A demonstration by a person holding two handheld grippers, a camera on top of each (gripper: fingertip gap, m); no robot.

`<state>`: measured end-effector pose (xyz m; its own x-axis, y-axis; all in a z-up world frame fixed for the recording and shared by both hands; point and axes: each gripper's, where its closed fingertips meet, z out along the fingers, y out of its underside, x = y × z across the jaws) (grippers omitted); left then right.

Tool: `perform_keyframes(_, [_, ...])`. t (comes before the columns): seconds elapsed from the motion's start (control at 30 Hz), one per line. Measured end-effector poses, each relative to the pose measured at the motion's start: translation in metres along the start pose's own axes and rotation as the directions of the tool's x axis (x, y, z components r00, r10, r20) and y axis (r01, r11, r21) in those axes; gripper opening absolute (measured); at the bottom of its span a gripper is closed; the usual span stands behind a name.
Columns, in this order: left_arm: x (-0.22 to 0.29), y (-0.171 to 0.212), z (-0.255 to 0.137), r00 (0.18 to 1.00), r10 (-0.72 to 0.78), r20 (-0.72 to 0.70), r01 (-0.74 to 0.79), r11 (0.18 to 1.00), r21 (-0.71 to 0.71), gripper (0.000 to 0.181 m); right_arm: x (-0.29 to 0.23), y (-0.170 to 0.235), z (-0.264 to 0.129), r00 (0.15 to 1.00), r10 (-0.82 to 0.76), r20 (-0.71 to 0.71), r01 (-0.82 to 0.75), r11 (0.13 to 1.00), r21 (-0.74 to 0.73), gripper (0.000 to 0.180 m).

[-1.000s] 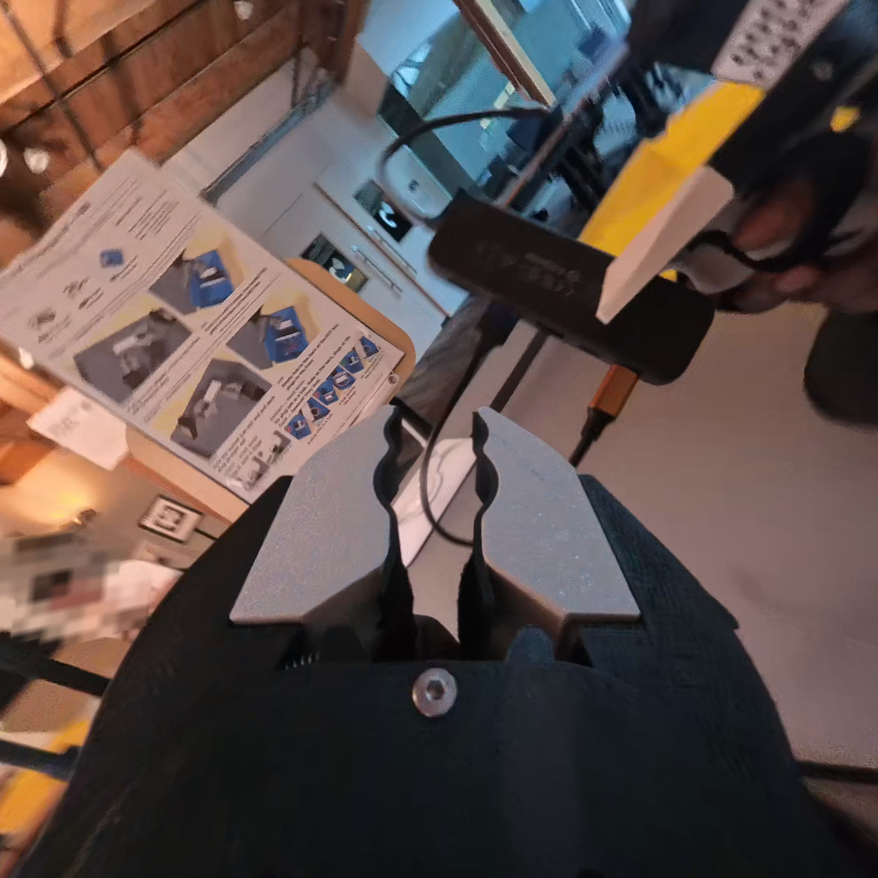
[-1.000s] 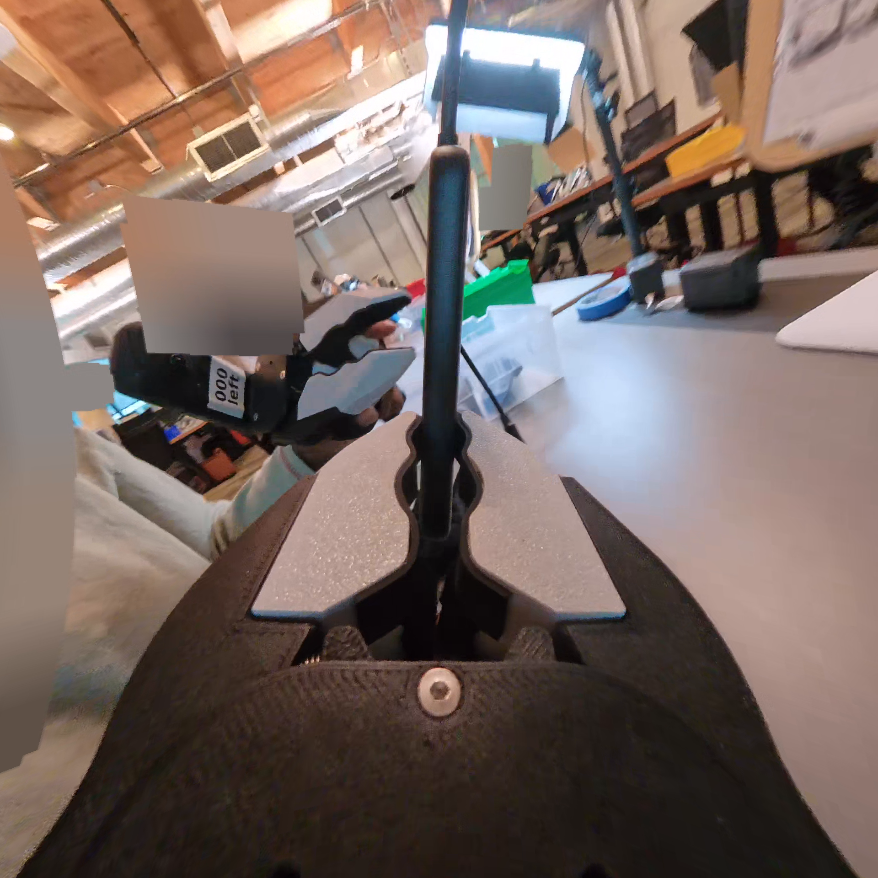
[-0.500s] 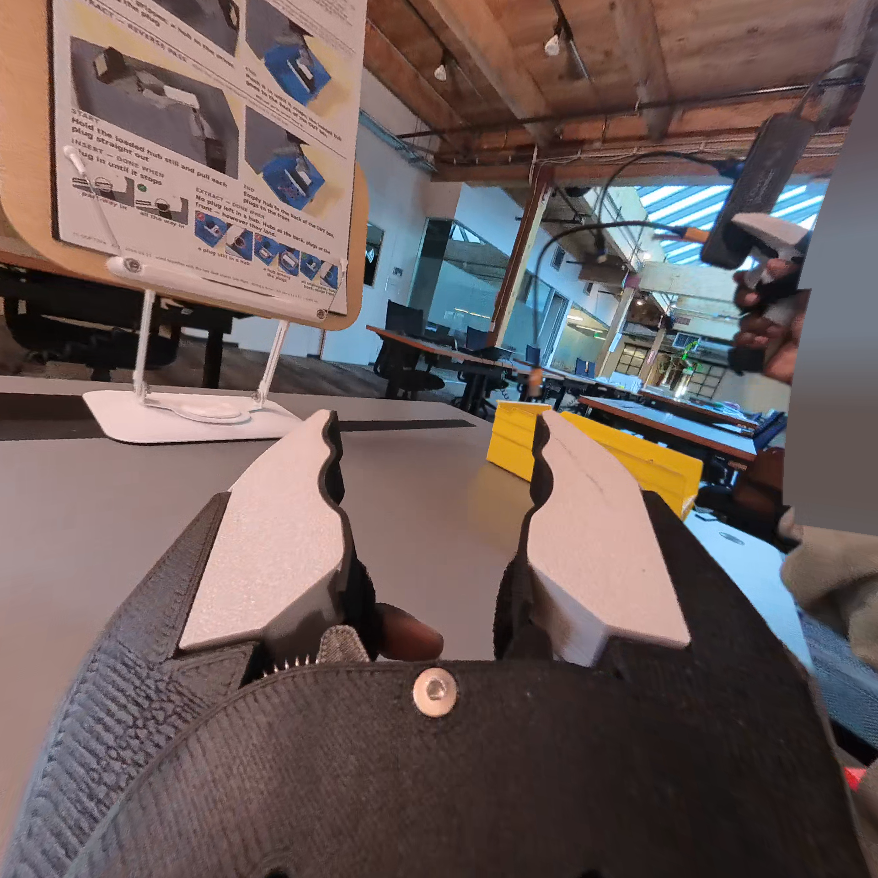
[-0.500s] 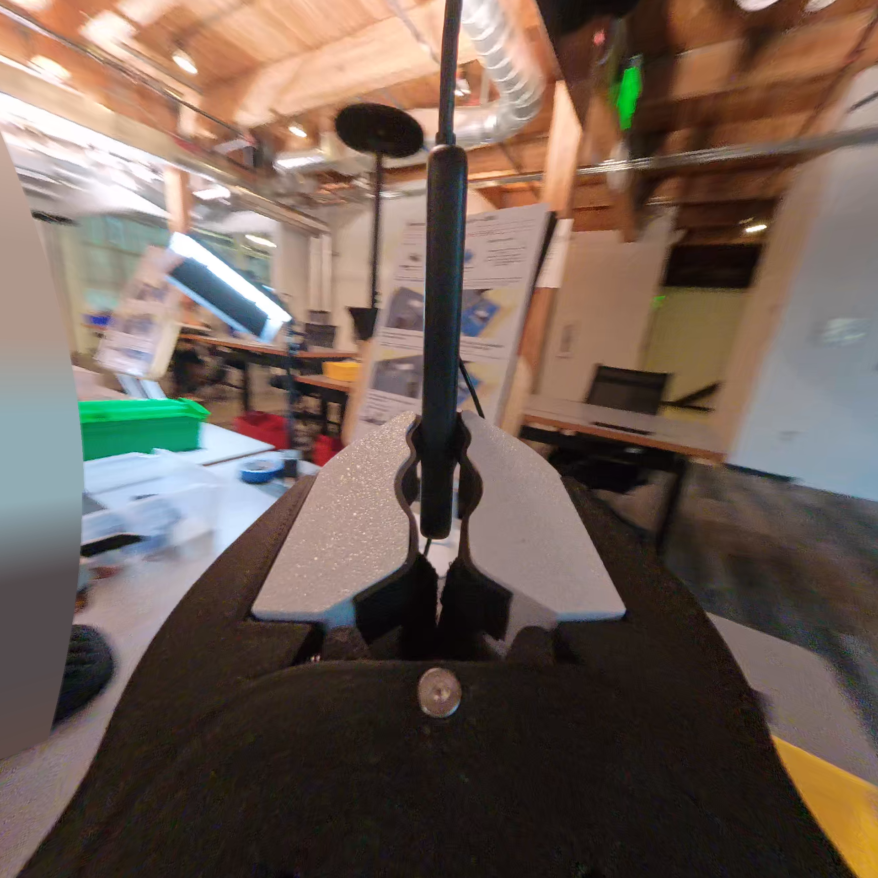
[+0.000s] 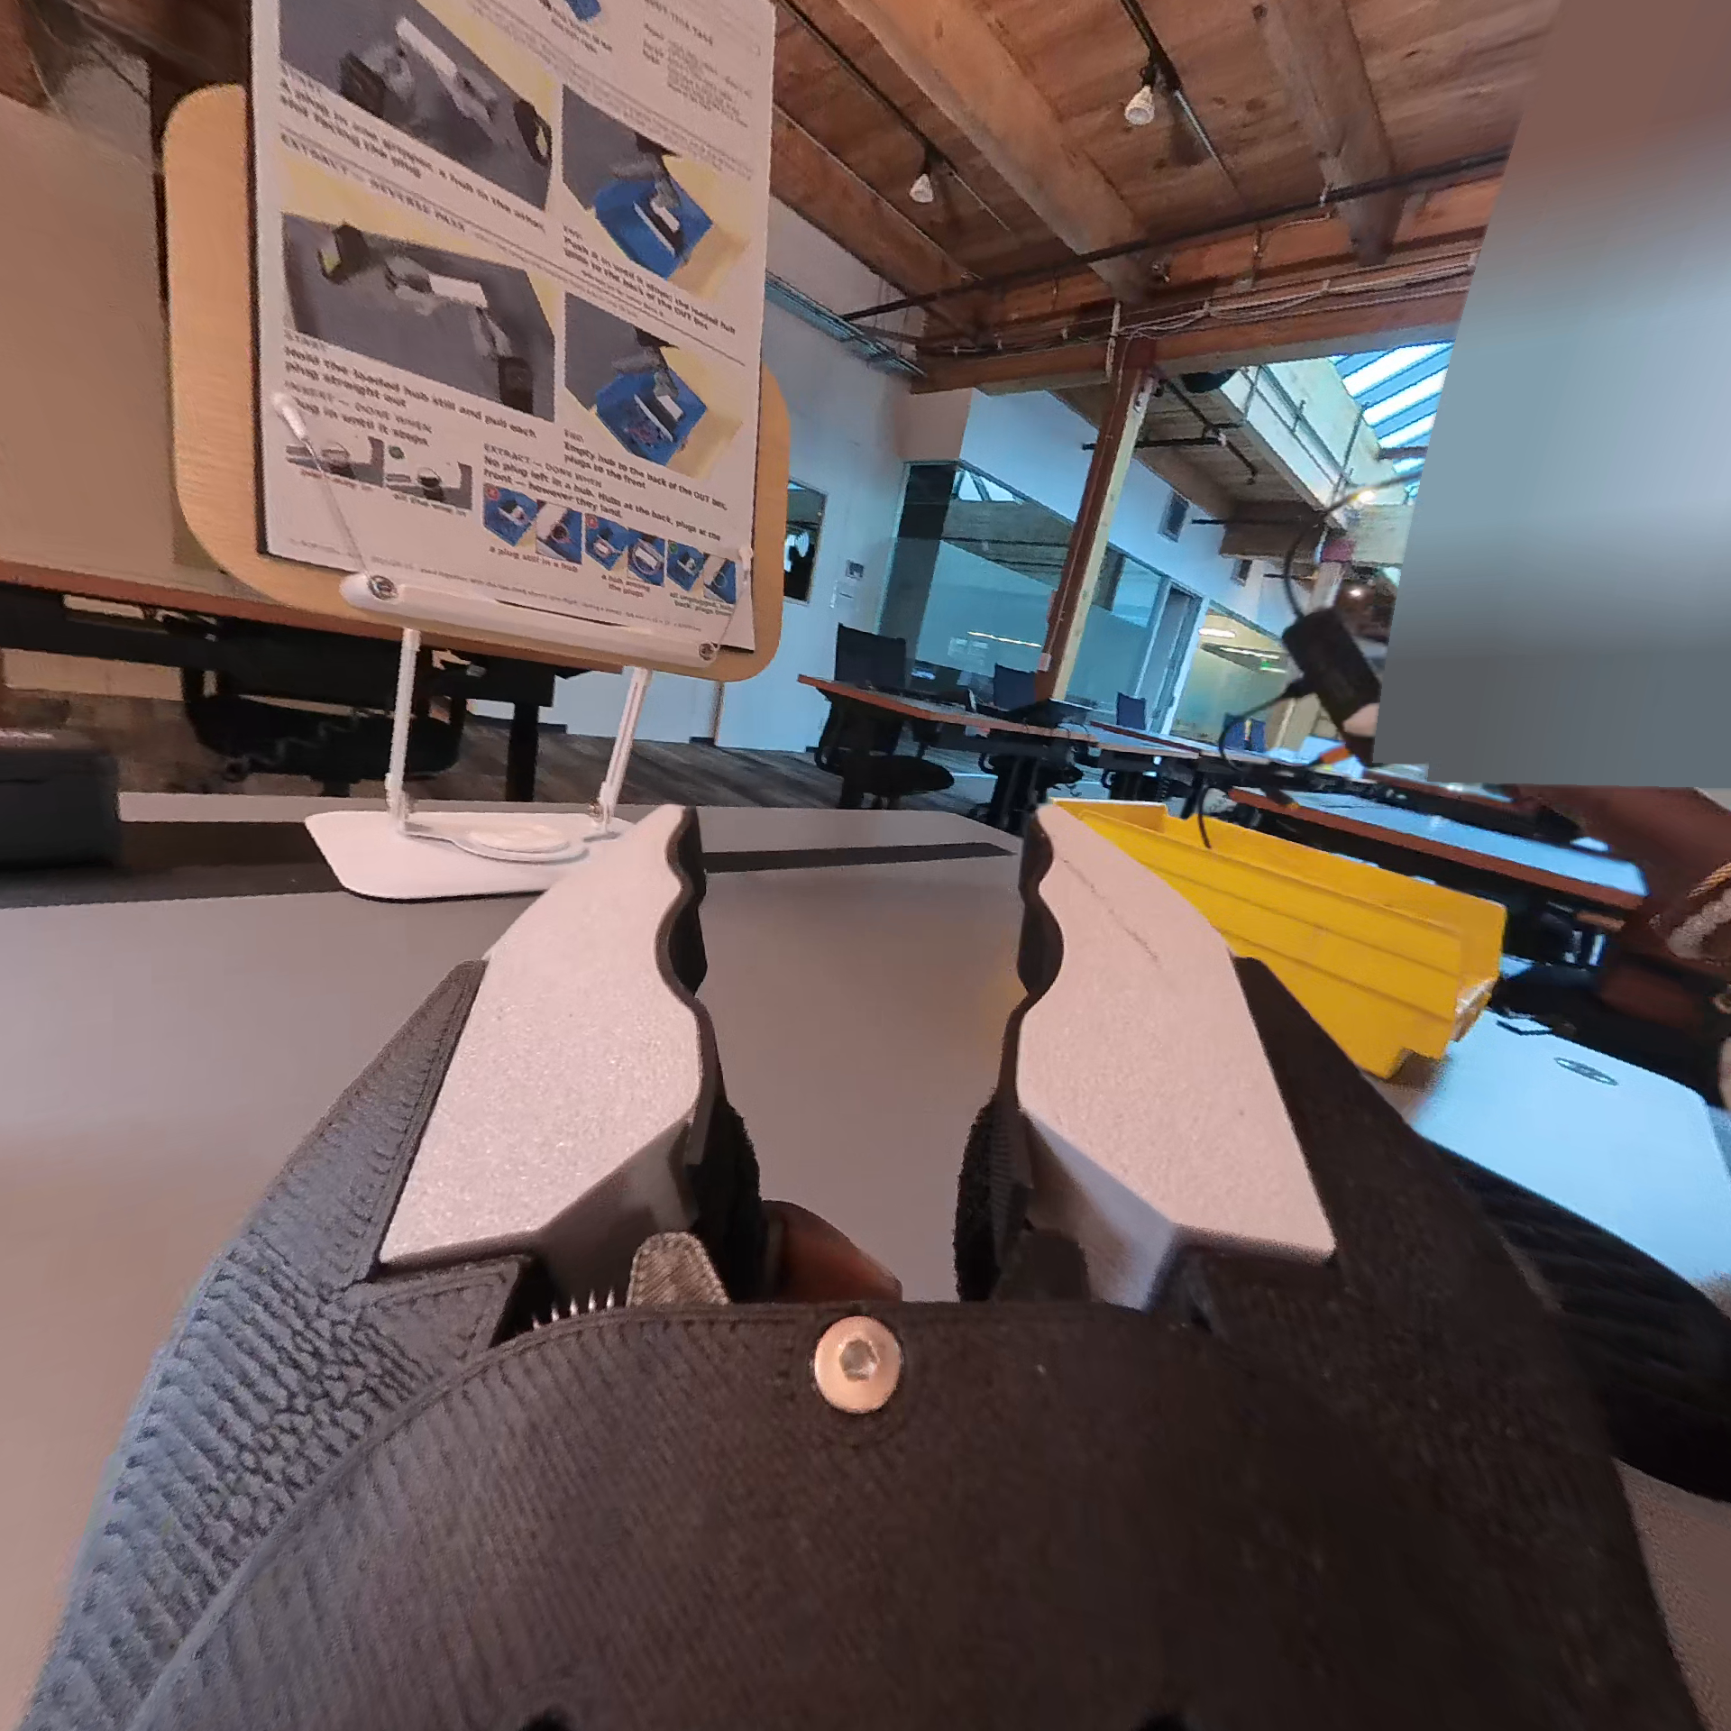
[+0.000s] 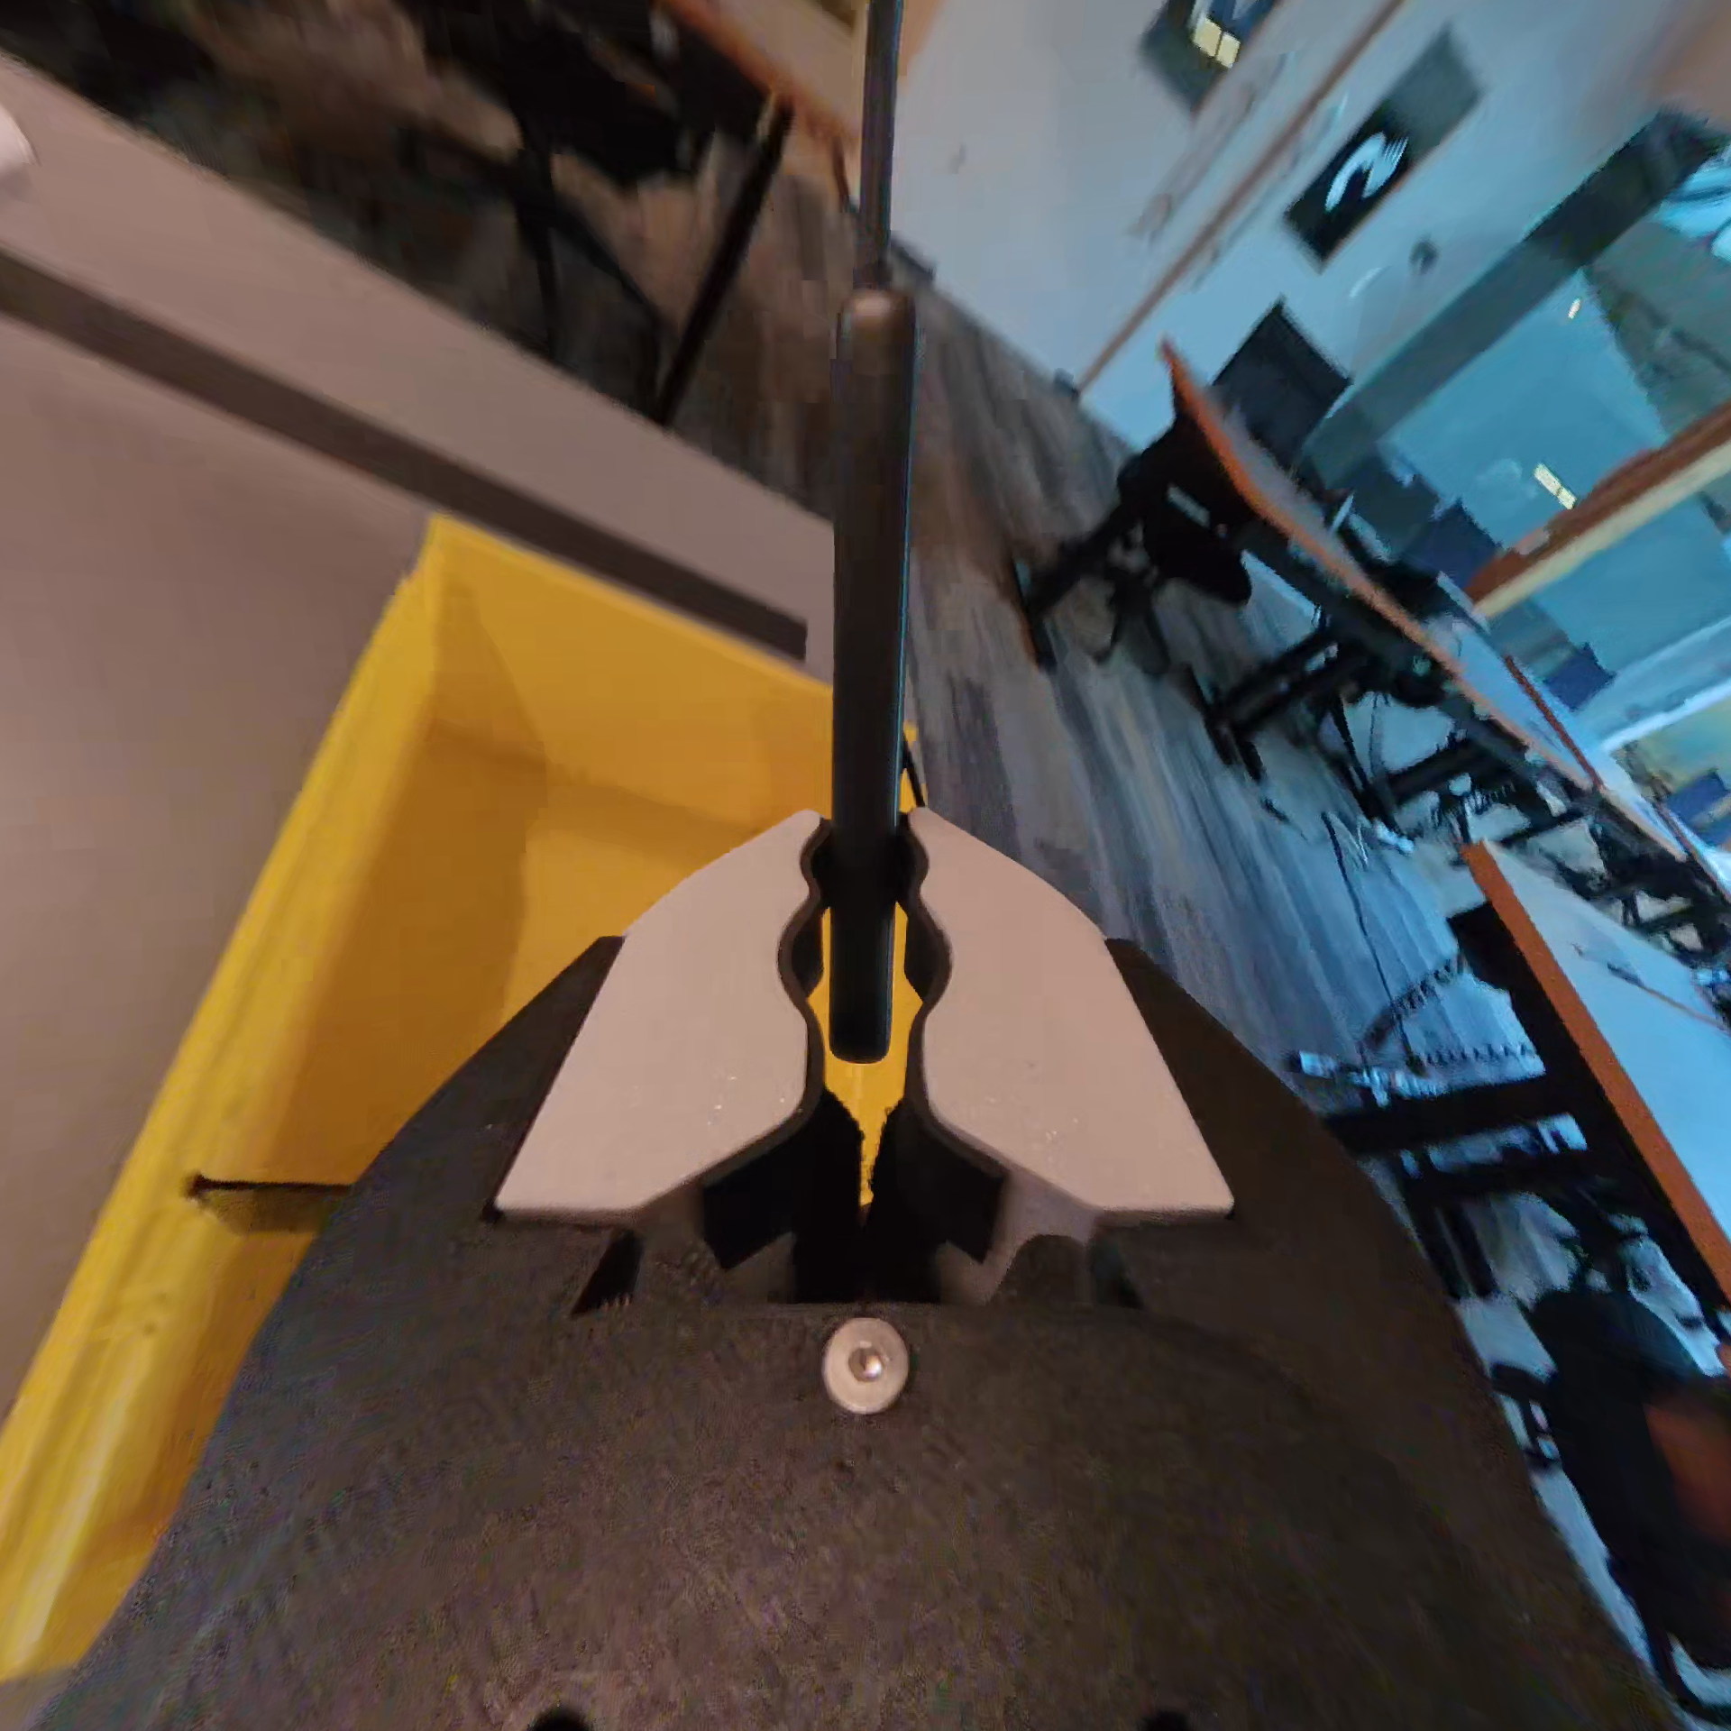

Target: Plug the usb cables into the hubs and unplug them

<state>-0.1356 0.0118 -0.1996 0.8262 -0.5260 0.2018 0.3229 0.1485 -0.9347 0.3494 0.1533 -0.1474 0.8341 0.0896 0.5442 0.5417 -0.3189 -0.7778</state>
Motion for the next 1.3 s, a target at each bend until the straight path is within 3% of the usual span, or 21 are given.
perform_keyframes(0.1, [0.001,0.0,0.0,0.999,0.038,0.007,-0.038,0.999,0.003,0.063,-0.016,0.028,0.021,0.999,-0.04,0.02,0.043,0.982,-0.184,0.012])
perform_keyframes(0.3, [0.004,0.003,0.001,0.997,0.072,-0.003,-0.072,0.997,-0.013,0.062,-0.05,0.071,0.051,0.978,-0.118,0.173,0.188,0.856,-0.482,0.013])
perform_keyframes(0.53, [0.003,0.003,0.001,0.997,0.072,0.004,-0.072,0.997,-0.014,0.06,-0.078,0.104,0.066,0.89,-0.17,0.423,0.421,0.662,-0.62,0.013])
perform_keyframes(0.67, [0.004,0.003,0.001,0.997,0.078,0.0,-0.078,0.997,-0.015,0.06,-0.094,0.114,0.067,0.839,-0.097,0.535,0.474,0.613,-0.632,0.02])
perform_keyframes(0.9, [0.006,0.003,0.0,0.994,0.113,-0.002,-0.113,0.993,-0.019,0.059,-0.111,0.105,0.058,0.781,0.152,0.605,0.347,0.7,-0.624,0.032])
perform_keyframes(1.17, [0.006,0.004,0.001,0.994,0.112,-0.004,-0.113,0.993,-0.021,0.059,-0.102,0.074,0.06,0.763,0.272,0.586,0.114,0.836,-0.537,0.011])
perform_keyframes(1.3, [0.006,0.004,0.001,0.993,0.116,-0.004,-0.116,0.993,-0.022,0.058,-0.111,0.082,0.081,0.795,0.243,0.556,0.111,0.843,-0.527,0.028])
